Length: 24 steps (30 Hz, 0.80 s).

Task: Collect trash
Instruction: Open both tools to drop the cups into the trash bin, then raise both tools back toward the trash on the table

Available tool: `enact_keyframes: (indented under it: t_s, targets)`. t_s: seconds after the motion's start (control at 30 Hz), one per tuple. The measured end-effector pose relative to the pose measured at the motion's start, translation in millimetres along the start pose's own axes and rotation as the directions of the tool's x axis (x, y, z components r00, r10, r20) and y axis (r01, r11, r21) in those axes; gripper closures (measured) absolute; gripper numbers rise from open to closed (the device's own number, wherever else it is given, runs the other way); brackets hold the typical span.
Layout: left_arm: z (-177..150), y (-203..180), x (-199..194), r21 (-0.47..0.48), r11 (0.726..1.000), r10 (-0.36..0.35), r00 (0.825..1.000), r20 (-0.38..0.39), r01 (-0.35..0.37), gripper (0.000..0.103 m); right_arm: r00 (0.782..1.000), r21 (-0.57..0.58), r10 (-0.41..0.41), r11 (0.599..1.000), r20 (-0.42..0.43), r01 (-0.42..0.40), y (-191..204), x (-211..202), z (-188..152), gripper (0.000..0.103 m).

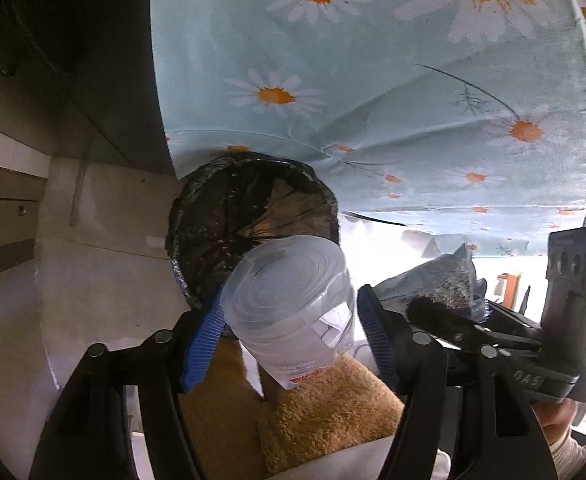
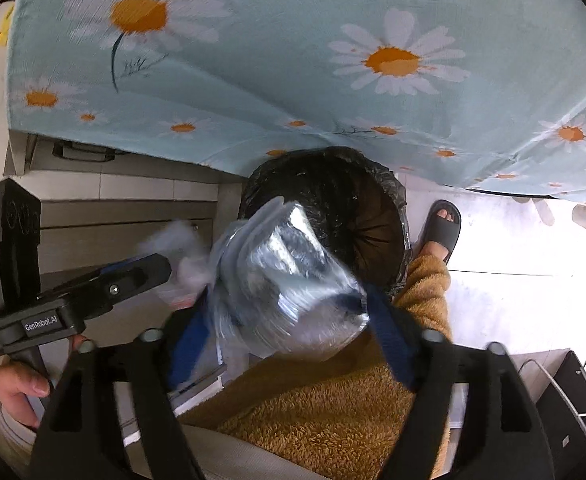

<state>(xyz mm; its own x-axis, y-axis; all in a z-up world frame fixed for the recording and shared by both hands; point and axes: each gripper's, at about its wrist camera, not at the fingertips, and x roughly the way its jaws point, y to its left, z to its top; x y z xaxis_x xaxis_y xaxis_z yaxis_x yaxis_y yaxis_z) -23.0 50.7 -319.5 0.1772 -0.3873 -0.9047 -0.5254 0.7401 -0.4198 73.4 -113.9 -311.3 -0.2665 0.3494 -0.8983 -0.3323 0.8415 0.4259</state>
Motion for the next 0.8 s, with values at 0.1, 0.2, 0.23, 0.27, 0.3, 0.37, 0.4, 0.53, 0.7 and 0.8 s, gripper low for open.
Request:
enact_keyframes:
  t_s: [0.1,0.2,0.23,0.27,0.3,0.37,0.4,0.53,0.7,0.8]
  targets:
    - [2,3,1,-0.014,1.0,-0.002,1.0,0.002,0.002,0.026,1.0,0.007,-0.005,1.0,0.004,0.005,-2,-3,3,0.024]
    - [3,3,-1,-0.015,1.0,-0.002,1.0,0.004,0.002,0.026,1.0,0.002,-0.006,1.0,0.017,0.006,-1,-9,4,0.024]
    - [4,3,-2,-0.013,1.0,0.0,1.0,0.006,0.0,0.026,1.0,0.002,-0.005,1.0,0.021,0.005,-1,-11,4,0.024]
    - [5,3,-4,-0.009,1.0,0.002,1.0,0.007,-0.002,0.026,1.0,0.002,-0.004,1.0,0.024,0.004,-1,-13,4,0.024]
    - [5,2,-5,-0.007,1.0,0.003,1.0,0.008,-0.003,0.026,1.0,0.002,-0.004,1.0,0.027,0.004,0,-14,3,0.024]
    - [6,1,-8,0.001,1.0,0.005,1.0,0.015,-0.005,0.026,0.999,0.0,-0.006,1.0,0.032,0.006,0,-15,3,0.024]
    - [7,1,-10,0.004,1.0,0.006,1.0,0.017,-0.006,0.026,0.999,0.002,-0.005,1.0,0.035,0.005,0,-16,2,0.024]
    - [6,-3,-18,0.021,1.0,0.012,0.999,0.031,-0.013,0.026,0.999,-0.002,-0.004,1.0,0.047,0.004,1,-22,-2,0.024]
    - [4,-8,-29,0.039,0.999,0.009,0.999,0.052,-0.011,0.026,0.996,-0.03,-0.034,0.999,0.087,0.036,8,-38,-7,0.024]
    - [2,-11,-39,0.058,0.998,0.01,0.997,0.076,-0.014,0.026,0.994,-0.037,-0.033,0.999,0.108,0.037,11,-50,-10,0.024]
